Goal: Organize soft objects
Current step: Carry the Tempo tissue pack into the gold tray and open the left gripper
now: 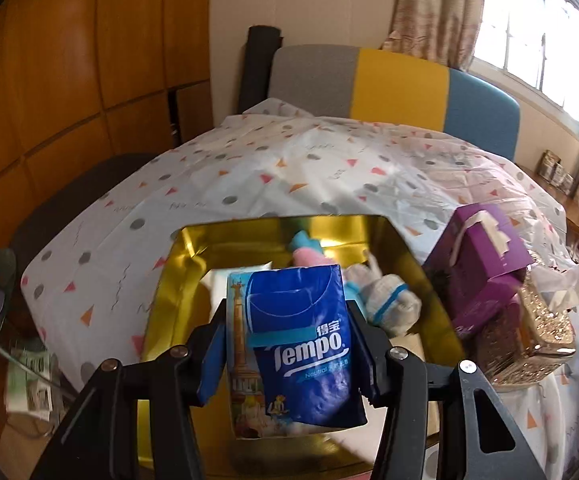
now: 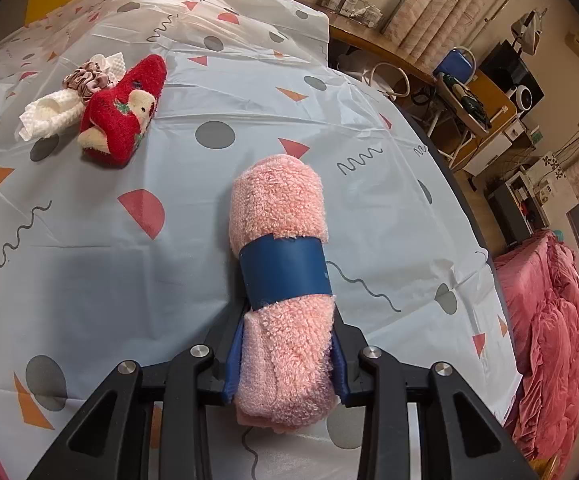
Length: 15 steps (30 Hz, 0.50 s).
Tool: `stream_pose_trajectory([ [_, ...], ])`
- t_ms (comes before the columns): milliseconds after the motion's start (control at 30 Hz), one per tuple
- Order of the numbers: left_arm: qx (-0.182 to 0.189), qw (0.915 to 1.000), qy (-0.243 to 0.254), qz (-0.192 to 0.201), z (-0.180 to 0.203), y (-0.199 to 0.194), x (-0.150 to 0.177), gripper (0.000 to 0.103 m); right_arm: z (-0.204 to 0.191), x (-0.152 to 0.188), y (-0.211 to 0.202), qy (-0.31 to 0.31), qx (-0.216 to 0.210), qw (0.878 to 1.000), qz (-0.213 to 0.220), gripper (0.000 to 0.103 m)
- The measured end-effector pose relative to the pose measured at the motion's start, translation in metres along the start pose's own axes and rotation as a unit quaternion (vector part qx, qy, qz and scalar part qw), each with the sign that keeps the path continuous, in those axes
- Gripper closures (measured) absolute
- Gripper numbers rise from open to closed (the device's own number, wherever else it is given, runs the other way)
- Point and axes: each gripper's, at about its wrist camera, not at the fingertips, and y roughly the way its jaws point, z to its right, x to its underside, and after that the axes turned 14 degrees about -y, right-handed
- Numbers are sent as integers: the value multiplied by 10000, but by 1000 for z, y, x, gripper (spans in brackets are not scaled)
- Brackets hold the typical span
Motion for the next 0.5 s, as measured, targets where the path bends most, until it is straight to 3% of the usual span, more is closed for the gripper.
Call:
stream_pose_trajectory([
  [233,-249,9995,-139,-144,-27,6,7,49,-3,2,-2,-104,110,9999,33,68],
  [500,-270,9958,-778,-393,-71,13,1,49,-7,3,-3,-230,229,9995,52,69],
])
